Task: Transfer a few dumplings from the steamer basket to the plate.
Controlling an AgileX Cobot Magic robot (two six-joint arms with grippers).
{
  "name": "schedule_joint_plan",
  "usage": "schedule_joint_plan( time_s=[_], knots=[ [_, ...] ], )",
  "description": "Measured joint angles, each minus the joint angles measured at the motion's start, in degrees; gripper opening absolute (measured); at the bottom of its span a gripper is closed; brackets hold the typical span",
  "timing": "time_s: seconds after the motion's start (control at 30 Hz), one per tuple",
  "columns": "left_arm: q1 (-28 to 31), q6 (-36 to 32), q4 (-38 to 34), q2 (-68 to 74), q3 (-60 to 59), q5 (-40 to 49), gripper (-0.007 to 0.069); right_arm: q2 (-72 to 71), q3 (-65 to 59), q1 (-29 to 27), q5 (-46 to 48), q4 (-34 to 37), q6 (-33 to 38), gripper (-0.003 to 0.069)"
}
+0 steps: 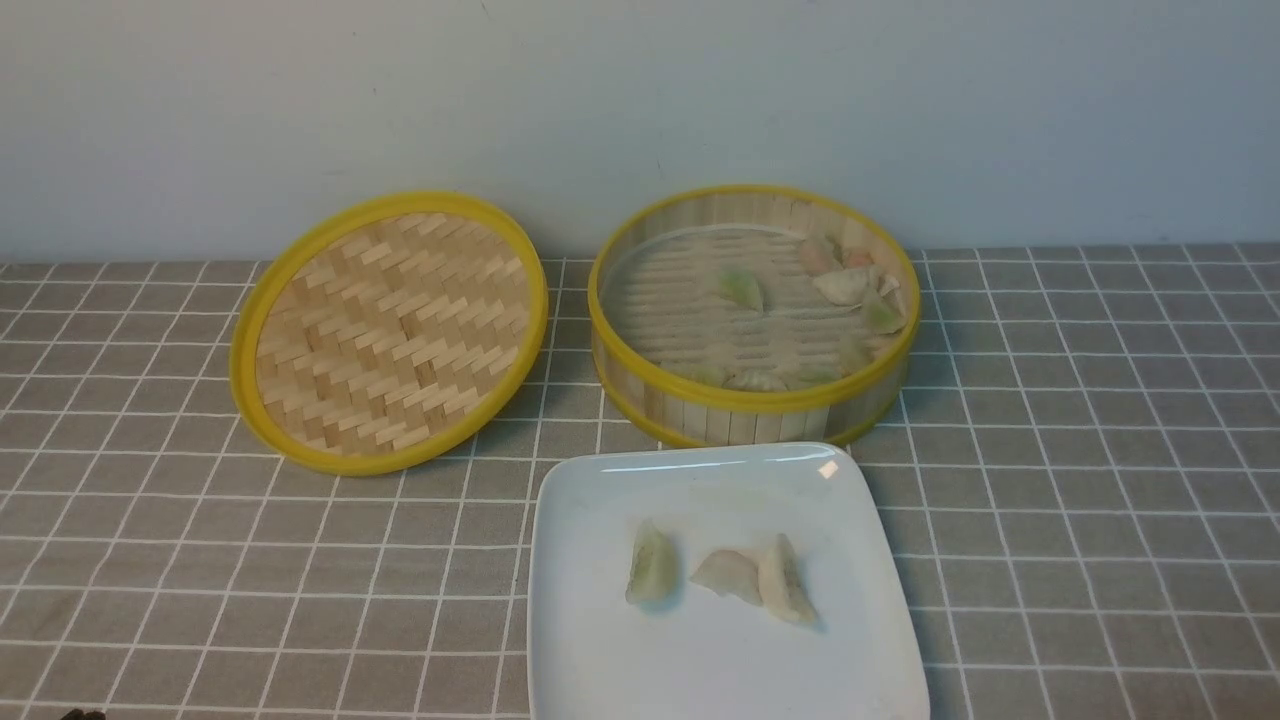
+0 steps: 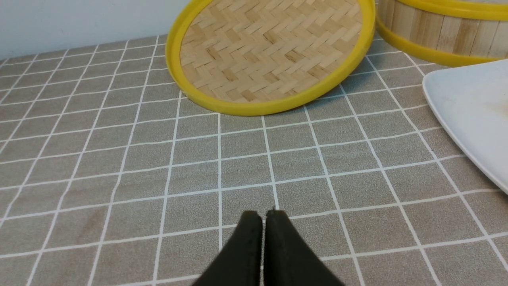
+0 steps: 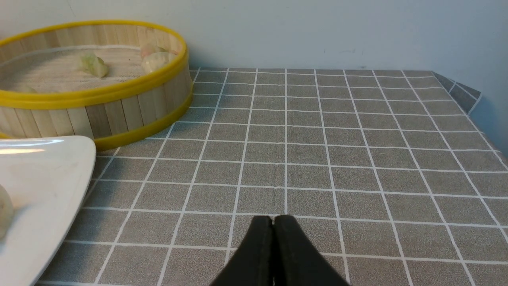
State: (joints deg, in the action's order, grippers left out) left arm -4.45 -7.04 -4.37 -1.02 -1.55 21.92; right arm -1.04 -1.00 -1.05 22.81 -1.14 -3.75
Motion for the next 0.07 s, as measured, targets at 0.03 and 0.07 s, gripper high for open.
schedule_joint_plan(
  time_s=[0.03,0.07],
  knots=[
    [0.0,0.0,0.0,0.0,0.0,0.0,-0.0005,0.0,0.0,0.0,0.0,0.0,0.0,-0.0015],
    [0.0,0.0,0.0,0.0,0.0,0.0,-0.0005,0.0,0.0,0.0,0.0,0.0,0.0,-0.0015]
  ],
)
